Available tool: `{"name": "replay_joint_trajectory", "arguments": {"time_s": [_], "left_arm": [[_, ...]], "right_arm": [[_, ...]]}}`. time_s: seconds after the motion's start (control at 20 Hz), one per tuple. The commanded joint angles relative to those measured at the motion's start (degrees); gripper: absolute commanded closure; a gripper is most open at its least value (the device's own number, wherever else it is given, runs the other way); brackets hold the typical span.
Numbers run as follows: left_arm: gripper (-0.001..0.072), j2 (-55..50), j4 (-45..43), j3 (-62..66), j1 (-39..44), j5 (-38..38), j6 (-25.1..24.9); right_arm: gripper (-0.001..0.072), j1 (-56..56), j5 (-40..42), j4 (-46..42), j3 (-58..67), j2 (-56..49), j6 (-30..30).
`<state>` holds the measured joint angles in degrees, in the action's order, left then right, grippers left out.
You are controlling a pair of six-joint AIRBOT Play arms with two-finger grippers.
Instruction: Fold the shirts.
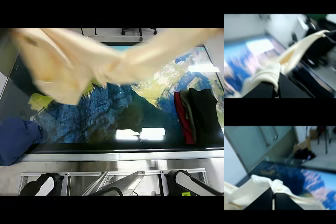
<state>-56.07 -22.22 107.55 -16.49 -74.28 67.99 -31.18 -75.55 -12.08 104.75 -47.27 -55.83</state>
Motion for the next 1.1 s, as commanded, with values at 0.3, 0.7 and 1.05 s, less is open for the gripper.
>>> {"name": "replay_joint_trajectory", "arguments": {"time_s": [0.3, 0.7, 1.05], "left_arm": [[0.0694, 10.9, -18.7, 8.2, -11.5, 3.3, 3.2], [0.0693, -15.1, -18.8, -17.8, 4.8, 0.6, 2.6], [0.0692, -39.8, -18.7, -31.1, 3.3, 11.2, -1.6]], "right_arm": [[0.0691, -4.5, 7.8, -13.7, 17.2, 4.3, 0.2], [0.0691, 5.4, -0.2, -9.2, -14.8, -13.4, 8.0], [0.0690, 13.6, 13.9, -11.3, -28.2, -37.2, 12.6]]}}
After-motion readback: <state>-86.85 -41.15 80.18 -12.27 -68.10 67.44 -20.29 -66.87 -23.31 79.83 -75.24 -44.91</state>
